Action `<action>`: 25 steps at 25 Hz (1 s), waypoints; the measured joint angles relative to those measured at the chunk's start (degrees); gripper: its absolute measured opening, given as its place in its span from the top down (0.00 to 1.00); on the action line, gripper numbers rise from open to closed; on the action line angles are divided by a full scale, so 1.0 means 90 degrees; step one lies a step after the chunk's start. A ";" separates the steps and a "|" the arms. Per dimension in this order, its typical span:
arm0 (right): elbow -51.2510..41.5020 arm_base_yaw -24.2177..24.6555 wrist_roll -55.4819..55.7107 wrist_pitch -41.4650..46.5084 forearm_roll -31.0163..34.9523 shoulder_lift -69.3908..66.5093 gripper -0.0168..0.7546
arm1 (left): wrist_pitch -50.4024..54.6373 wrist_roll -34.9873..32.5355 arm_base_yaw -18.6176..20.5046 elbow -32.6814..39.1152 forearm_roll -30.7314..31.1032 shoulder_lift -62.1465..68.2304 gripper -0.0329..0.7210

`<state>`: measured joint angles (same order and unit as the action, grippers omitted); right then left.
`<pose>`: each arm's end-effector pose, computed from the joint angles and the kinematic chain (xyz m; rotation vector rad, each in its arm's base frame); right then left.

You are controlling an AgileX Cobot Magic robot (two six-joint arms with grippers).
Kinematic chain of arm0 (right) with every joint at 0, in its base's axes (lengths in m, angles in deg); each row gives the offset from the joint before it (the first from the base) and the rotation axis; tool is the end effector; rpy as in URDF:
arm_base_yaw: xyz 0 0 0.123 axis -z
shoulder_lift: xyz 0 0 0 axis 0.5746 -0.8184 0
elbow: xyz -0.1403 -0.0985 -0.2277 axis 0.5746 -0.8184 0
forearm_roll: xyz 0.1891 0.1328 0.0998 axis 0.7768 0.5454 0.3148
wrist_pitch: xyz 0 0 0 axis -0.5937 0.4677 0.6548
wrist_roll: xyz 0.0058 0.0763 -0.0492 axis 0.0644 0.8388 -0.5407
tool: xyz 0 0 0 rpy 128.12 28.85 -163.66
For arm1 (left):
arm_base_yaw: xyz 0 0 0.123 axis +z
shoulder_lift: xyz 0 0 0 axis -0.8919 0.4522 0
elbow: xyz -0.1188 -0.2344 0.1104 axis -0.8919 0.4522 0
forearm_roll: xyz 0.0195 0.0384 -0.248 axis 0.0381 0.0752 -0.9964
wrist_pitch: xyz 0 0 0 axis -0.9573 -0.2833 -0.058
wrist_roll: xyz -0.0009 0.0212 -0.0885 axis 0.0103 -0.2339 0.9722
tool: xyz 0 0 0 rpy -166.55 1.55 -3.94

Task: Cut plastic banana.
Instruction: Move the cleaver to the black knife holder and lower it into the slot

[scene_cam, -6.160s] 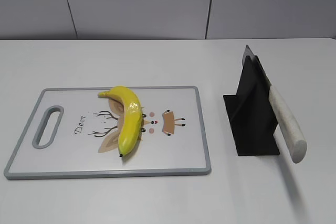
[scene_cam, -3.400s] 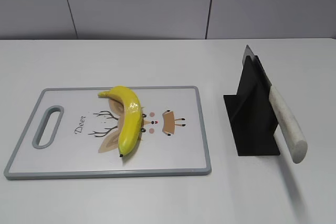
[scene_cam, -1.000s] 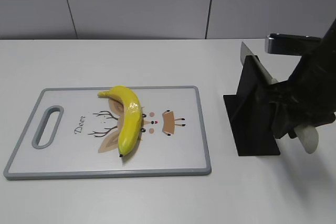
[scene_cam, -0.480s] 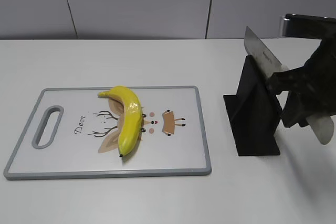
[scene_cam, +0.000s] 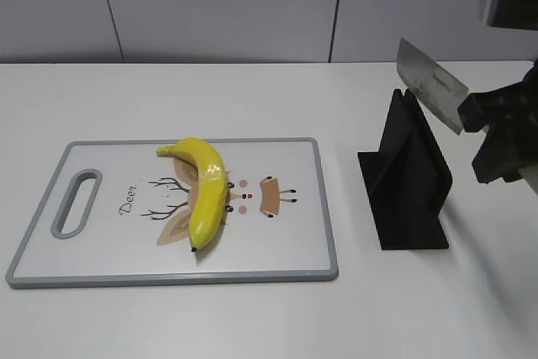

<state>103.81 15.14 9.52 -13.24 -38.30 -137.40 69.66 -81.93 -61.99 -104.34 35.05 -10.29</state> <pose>0.2302 0.0911 0.2756 -0.1079 2.8578 0.2453 0.0073 -0.0115 0.2816 0.2145 2.0842 -0.0301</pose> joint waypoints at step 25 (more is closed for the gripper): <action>0.0867 0.0000 -0.3073 -0.0351 -0.0130 0.0449 0.76 | -0.0012 0.0000 0.0000 0.0000 -0.0199 0.0197 0.28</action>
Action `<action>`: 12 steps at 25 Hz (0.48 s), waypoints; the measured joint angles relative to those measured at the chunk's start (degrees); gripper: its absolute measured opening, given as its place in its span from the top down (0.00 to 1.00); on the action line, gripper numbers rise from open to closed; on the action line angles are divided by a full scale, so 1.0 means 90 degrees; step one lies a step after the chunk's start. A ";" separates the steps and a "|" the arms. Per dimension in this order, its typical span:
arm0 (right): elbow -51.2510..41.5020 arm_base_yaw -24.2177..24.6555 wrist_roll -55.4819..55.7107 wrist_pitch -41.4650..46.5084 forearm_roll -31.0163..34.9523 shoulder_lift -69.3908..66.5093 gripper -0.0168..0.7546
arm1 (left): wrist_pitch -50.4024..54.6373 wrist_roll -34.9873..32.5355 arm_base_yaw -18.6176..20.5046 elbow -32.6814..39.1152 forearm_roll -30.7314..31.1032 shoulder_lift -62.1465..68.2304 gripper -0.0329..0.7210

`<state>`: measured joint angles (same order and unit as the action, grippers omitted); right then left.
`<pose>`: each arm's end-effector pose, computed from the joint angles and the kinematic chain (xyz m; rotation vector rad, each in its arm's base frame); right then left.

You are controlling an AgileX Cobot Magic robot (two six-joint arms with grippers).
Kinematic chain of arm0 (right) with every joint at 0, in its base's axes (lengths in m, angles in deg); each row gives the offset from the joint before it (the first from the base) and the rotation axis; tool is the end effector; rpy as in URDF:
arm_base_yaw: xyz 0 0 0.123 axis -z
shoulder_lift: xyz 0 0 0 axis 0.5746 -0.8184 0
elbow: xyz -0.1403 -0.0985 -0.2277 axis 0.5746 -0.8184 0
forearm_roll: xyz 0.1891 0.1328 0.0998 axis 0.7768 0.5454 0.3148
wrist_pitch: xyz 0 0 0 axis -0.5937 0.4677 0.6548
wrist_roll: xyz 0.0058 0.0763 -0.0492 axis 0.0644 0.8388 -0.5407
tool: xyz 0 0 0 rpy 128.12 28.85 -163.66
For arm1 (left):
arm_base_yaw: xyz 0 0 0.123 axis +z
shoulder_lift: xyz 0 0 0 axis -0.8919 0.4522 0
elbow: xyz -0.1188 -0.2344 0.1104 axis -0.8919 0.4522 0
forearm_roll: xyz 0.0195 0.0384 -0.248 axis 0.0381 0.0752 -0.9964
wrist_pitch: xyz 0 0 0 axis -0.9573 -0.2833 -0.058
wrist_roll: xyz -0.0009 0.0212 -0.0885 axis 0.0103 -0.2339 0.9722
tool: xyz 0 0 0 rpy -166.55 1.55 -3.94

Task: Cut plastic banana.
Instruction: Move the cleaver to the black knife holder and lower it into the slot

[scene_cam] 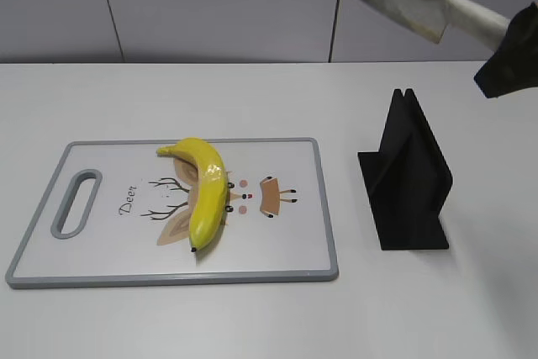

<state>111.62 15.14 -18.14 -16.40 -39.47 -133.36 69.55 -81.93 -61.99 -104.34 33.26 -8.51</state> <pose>0.2359 0.0913 0.3347 -0.7244 2.4677 0.1286 0.0122 -0.0138 0.2818 0.2134 2.1094 -0.0717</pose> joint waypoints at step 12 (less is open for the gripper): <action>0.0144 0.0000 -0.4467 0.0433 0.0248 -0.1002 0.76 | -0.0823 -0.1586 0.0000 -0.1404 -0.0508 0.1810 0.17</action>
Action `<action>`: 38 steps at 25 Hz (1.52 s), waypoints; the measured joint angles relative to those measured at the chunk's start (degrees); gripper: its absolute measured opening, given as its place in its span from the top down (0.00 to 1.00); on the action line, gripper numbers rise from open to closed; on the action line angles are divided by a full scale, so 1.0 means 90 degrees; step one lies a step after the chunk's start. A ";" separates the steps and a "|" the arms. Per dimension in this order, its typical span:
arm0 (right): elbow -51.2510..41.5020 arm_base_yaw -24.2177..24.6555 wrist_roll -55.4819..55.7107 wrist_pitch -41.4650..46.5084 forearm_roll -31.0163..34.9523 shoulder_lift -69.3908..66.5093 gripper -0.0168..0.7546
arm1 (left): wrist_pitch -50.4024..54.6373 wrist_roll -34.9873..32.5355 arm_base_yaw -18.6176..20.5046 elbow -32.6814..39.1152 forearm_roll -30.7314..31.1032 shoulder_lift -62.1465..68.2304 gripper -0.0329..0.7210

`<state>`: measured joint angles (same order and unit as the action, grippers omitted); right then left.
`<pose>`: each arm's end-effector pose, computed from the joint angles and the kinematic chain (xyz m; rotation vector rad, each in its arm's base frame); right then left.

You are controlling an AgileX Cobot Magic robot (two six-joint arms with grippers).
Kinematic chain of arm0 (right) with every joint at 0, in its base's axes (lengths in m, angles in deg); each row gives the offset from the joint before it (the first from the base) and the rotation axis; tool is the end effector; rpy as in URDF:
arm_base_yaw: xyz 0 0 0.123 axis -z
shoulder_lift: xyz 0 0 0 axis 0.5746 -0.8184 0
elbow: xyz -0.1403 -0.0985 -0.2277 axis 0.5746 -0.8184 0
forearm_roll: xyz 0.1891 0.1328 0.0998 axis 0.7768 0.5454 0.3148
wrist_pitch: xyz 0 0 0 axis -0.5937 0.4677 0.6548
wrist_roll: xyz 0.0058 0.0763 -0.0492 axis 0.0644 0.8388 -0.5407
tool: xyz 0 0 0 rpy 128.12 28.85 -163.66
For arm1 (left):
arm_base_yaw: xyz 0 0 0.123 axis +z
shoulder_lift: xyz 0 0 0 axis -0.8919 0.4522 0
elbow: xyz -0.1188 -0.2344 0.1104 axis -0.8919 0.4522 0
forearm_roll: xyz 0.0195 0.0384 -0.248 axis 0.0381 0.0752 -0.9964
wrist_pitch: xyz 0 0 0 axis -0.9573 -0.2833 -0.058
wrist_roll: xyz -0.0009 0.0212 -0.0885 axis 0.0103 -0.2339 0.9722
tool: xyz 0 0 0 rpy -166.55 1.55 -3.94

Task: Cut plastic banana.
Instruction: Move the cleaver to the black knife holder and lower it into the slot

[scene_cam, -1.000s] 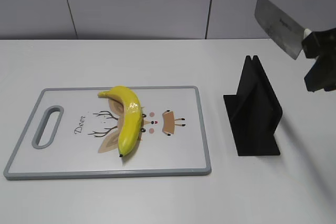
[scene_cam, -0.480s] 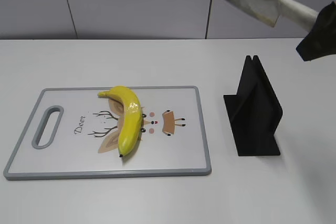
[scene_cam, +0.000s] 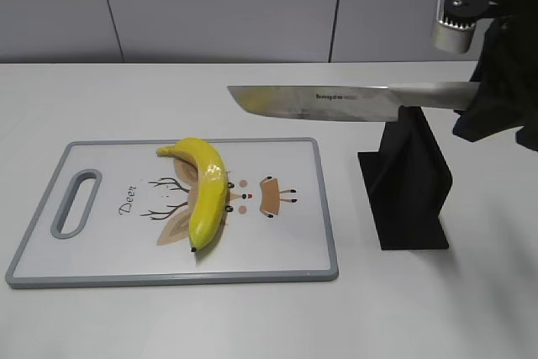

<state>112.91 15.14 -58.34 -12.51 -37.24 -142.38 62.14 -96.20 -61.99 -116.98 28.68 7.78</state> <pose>0.2602 0.1035 0.2968 -1.6216 2.2325 -0.0137 0.0539 -0.0175 0.3489 0.4250 1.9961 0.0002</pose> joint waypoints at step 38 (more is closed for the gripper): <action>0.3304 -0.0736 -0.2346 0.1094 0.1932 -0.2941 0.76 | 0.1104 -0.4434 -0.2883 -0.4189 0.0468 0.8051 0.28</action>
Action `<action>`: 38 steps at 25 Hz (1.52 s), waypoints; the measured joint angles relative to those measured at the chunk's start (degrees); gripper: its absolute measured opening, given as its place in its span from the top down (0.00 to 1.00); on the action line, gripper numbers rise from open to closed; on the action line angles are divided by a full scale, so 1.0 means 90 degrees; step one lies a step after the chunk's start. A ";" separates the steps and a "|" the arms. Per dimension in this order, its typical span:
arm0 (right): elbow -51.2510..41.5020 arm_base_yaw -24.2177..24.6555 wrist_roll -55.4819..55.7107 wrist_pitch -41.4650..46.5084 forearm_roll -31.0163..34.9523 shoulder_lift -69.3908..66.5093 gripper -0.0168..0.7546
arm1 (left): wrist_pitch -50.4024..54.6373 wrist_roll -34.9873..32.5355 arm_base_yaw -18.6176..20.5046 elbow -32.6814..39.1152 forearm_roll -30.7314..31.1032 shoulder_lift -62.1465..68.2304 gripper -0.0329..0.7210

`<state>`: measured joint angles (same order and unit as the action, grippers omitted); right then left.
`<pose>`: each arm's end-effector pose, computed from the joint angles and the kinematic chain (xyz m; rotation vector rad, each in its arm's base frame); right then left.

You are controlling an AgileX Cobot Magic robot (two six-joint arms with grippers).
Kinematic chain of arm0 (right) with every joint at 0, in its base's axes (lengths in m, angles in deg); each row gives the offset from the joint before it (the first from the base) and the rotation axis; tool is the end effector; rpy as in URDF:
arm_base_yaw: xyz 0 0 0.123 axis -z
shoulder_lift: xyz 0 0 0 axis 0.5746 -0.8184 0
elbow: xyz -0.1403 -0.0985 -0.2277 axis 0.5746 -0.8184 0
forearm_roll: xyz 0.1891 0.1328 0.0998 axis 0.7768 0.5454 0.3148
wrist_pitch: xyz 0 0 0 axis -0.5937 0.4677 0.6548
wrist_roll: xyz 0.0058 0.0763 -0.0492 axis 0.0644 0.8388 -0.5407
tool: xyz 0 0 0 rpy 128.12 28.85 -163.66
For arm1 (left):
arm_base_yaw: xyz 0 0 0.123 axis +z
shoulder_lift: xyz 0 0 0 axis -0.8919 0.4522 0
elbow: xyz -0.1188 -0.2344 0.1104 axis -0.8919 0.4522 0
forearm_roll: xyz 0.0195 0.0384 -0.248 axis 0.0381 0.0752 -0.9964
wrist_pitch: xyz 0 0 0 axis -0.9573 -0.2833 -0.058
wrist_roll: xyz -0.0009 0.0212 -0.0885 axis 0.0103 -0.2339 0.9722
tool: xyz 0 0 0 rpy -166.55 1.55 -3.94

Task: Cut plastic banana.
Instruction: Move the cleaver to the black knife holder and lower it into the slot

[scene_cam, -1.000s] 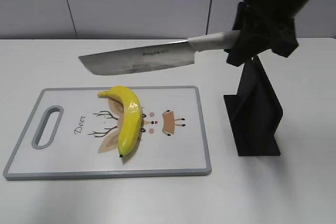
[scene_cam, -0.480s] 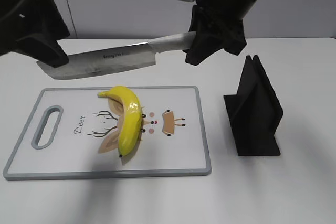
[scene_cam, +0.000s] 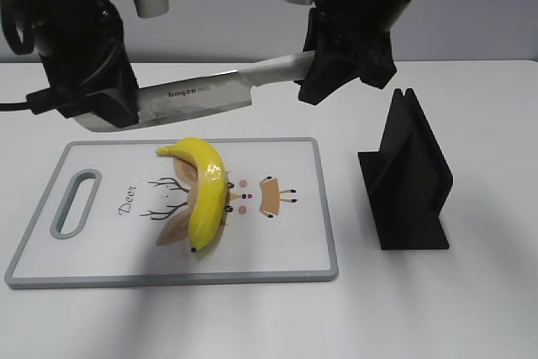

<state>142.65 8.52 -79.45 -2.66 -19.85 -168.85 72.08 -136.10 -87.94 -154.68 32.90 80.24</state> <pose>0.3420 0.2089 0.2861 -2.0215 1.8272 0.3633 0.3034 -0.1568 0.2899 1.9552 2.0105 -0.0816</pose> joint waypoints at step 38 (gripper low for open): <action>0.0036 0.0049 0.0633 -0.0874 -0.0674 -0.2357 0.75 | -0.1045 0.0300 0.0038 -0.0130 0.0035 0.2531 0.97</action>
<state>142.97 8.96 -73.75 -10.53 -25.92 -190.06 62.67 -133.40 -87.59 -155.85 33.21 103.01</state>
